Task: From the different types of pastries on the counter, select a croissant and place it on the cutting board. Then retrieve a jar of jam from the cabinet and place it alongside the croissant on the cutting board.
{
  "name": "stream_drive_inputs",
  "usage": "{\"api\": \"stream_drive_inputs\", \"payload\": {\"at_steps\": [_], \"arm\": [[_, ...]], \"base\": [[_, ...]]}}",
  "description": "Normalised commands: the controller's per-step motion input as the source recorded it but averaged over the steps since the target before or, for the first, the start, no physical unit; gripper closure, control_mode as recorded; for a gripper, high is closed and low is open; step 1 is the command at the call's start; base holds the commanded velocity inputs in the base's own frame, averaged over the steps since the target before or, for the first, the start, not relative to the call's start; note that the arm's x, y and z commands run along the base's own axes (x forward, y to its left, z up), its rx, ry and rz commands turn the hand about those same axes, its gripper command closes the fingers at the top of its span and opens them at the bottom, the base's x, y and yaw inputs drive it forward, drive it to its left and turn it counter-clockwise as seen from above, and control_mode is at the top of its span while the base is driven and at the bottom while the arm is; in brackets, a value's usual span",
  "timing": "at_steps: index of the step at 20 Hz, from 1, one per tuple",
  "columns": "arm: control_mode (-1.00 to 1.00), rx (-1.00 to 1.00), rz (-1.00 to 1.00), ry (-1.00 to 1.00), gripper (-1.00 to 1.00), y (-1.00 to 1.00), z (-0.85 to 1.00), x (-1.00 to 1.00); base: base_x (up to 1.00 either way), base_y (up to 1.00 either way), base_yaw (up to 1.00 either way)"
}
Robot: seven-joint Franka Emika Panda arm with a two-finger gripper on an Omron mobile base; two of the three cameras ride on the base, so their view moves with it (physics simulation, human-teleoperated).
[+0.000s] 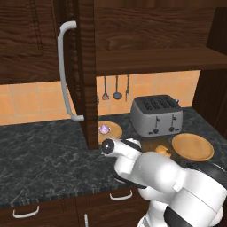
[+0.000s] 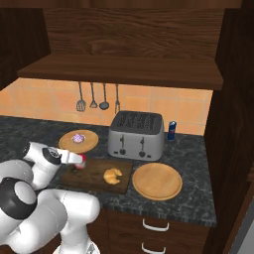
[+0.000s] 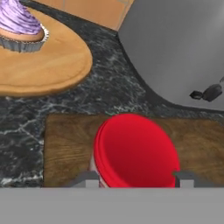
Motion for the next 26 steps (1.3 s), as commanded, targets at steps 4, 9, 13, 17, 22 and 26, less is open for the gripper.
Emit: {"api": "stream_drive_inputs", "payload": {"at_steps": [4, 9, 13, 17, 22, 26], "arm": [[-1.0, 0.06, 0.01, -0.05, -1.0, -0.35, -0.42, -0.13], [-1.0, 0.2, -0.01, 0.25, -1.0, 0.0, -0.03, -0.33], [-1.0, 0.06, -0.03, 0.11, -1.0, 0.05, 0.0, -0.44], [-1.0, 0.01, 0.02, 0.0, -1.0, 0.0, 0.0, -0.12], [-1.0, 0.0, 0.03, -0.03, -1.0, -0.03, 0.38, -0.36], [-1.0, 0.08, 0.2, 0.0, -1.0, -0.42, 0.77, -0.54]], "base": [[0.0, 0.0, 0.0], [0.0, 0.0, 0.0], [0.0, 0.0, 0.0], [0.0, 0.0, 0.0], [0.0, 0.0, 0.0], [0.0, 0.0, 0.0]]}}
